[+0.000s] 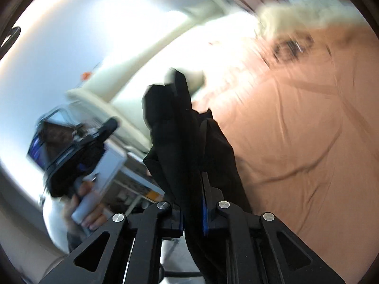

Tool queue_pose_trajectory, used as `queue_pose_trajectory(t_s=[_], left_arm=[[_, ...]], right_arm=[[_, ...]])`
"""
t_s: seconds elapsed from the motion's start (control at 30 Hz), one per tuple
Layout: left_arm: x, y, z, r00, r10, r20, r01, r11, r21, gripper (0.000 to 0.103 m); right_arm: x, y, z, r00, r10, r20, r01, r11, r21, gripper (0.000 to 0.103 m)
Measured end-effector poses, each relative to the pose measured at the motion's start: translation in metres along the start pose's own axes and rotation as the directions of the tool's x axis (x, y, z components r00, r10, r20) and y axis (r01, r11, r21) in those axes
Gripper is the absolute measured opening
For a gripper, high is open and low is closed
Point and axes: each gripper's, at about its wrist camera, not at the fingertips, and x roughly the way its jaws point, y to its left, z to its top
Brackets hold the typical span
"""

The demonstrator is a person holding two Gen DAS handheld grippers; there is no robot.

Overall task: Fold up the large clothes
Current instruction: 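Lift the folded jacket with both tools and carry it along the bed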

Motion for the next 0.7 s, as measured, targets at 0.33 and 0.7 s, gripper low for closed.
queue_pose_trajectory(t_s=[0.33, 0.7], left_arm=[[0.069, 0.108, -0.090, 0.965, 0.086, -0.248, -0.146, 0.961, -0.234, 0.002], [0.126, 0.125, -0.137, 0.933, 0.045, -0.358, -0.160, 0.941, -0.299, 0.002]], right_arm=[[0.020, -0.069, 0.015, 1.000, -0.019, -0.005, 0.019, 0.995, 0.099, 0.011], [0.019, -0.109, 0.019, 1.000, -0.030, -0.004, 0.030, 0.986, 0.162, 0.011]])
